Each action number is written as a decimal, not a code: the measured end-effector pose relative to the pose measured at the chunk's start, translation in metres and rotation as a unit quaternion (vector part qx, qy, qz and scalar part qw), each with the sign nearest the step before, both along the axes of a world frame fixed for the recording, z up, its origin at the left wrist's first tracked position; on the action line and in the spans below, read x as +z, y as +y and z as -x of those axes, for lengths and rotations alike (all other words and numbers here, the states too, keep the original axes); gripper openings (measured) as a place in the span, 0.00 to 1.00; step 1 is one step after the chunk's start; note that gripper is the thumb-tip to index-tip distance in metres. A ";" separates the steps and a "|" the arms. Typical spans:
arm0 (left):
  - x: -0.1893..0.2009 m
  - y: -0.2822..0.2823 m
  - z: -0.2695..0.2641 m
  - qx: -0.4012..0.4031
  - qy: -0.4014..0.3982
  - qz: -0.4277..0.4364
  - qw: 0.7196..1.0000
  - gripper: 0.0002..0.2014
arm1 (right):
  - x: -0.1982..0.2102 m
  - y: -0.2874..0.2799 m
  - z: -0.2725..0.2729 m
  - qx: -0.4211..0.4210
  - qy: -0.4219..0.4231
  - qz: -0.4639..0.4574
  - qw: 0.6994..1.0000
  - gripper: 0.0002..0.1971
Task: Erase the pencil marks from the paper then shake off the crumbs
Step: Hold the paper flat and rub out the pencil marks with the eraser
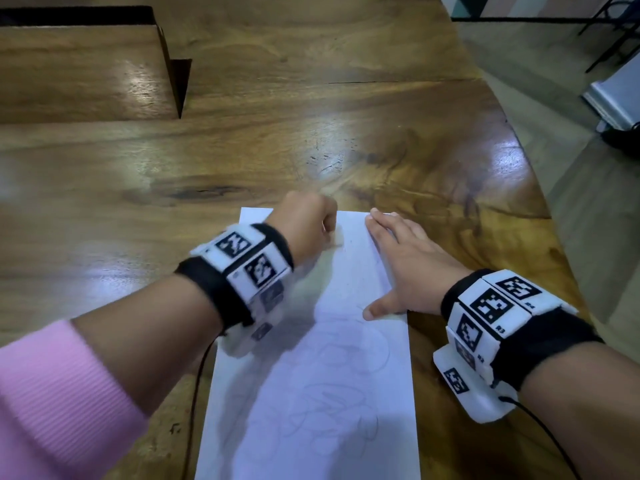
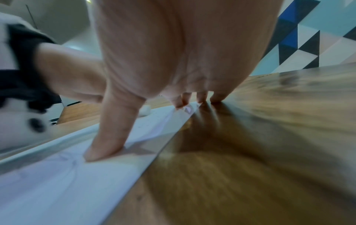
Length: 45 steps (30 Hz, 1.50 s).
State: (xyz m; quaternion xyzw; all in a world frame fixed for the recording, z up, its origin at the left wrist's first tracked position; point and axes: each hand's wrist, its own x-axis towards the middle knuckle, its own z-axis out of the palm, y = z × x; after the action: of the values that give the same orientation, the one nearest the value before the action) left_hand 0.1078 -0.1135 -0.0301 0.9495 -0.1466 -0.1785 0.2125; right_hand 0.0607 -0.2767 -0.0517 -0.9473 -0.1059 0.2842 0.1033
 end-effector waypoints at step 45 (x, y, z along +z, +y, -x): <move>0.003 -0.018 0.005 -0.035 0.011 -0.002 0.999 0.07 | 0.003 -0.005 0.005 0.053 0.020 0.023 0.998 0.74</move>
State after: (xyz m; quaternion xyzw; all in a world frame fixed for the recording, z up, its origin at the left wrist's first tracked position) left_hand 0.1032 -0.1317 -0.0272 0.9421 -0.1767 -0.1966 0.2063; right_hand 0.0560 -0.2818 -0.0485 -0.9368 -0.1469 0.3101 0.0679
